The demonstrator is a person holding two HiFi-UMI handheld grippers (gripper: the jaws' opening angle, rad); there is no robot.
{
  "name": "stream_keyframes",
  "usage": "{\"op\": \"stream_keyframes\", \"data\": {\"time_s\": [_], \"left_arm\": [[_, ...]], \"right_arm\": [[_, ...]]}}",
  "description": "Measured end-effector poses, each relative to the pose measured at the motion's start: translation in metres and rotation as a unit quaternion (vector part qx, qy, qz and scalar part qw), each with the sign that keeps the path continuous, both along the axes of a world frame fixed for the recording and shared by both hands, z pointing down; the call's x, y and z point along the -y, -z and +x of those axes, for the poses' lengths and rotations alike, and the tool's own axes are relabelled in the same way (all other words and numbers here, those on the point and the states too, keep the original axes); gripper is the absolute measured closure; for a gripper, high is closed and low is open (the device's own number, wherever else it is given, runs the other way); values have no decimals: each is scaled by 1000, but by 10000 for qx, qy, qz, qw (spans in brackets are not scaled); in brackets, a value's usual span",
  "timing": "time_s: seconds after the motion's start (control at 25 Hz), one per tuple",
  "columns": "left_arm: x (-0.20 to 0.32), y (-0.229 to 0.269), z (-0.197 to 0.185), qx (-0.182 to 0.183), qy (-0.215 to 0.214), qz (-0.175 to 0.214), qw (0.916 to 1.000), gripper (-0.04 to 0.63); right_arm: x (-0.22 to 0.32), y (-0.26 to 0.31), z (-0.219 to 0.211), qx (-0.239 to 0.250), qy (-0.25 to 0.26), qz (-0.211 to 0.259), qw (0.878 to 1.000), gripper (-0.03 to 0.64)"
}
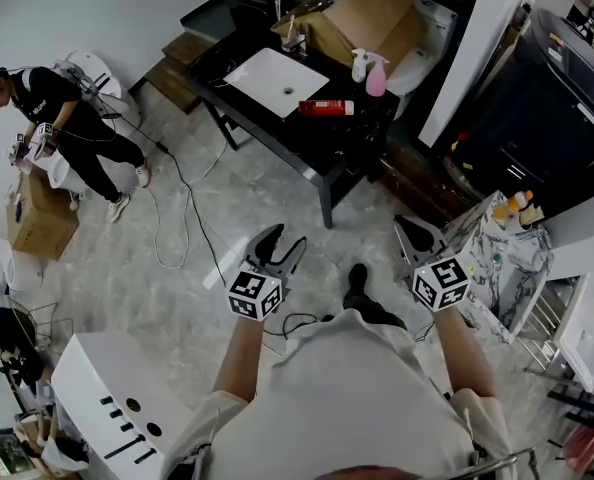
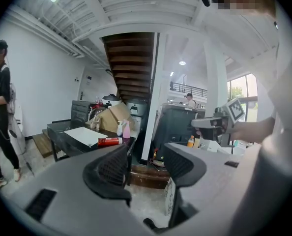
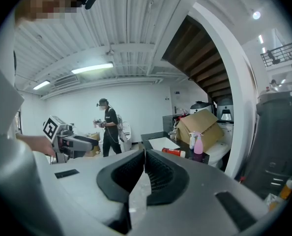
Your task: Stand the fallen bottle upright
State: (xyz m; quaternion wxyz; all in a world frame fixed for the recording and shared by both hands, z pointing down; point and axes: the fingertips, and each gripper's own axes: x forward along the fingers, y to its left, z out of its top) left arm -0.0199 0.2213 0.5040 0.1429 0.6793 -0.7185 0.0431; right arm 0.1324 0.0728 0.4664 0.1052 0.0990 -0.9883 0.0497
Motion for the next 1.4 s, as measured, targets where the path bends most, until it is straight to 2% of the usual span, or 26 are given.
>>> {"op": "stream_keyframes", "data": {"time_s": [0.4,0.88,1.4], "left_arm": [[91,-4,-36,1,-28,-130,9999,359],[199,-10,-69,68,182,-281,9994,354],[252,-11,-102,98,209,-420,9989,353]], "right_arm": [[91,-13,-41,-17,28,-218,9998,583],[203,-24,-82,4,310,-351,9989,583],[254,-37,-119,-62,396,-549,9977,583]]}}
